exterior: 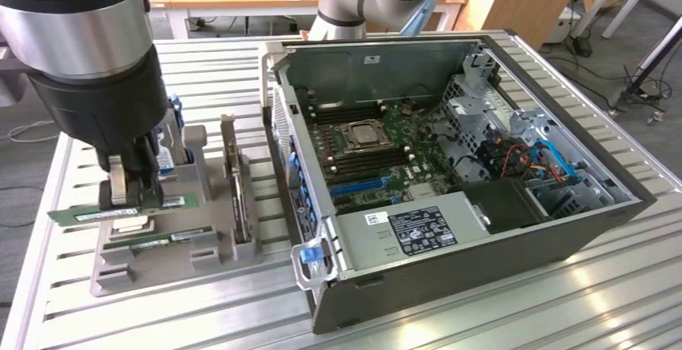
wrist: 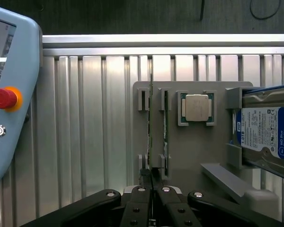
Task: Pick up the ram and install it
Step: 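Pick up the ram and move it above insertion slot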
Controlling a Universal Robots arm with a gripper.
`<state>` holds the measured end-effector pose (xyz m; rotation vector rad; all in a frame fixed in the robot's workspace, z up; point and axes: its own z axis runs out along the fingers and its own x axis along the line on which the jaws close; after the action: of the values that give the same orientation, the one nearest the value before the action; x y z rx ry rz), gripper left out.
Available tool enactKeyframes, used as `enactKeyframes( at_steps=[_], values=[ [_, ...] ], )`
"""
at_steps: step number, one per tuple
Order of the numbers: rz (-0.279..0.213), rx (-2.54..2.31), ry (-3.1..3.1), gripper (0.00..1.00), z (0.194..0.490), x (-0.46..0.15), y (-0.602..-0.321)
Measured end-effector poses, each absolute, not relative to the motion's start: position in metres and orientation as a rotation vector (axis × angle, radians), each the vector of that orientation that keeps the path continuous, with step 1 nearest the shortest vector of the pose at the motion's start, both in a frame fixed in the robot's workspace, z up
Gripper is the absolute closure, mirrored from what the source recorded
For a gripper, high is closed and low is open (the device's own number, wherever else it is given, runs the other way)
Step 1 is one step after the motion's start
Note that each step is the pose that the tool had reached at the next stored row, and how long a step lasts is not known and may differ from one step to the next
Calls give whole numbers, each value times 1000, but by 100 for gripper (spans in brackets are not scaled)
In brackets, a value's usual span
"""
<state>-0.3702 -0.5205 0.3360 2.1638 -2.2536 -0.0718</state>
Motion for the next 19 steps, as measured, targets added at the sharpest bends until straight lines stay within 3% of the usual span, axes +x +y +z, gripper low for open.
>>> enactKeyframes(
  at_steps=[19],
  values=[
    [-72,2168,-2250,88,364,-370,-520]
  ],
)
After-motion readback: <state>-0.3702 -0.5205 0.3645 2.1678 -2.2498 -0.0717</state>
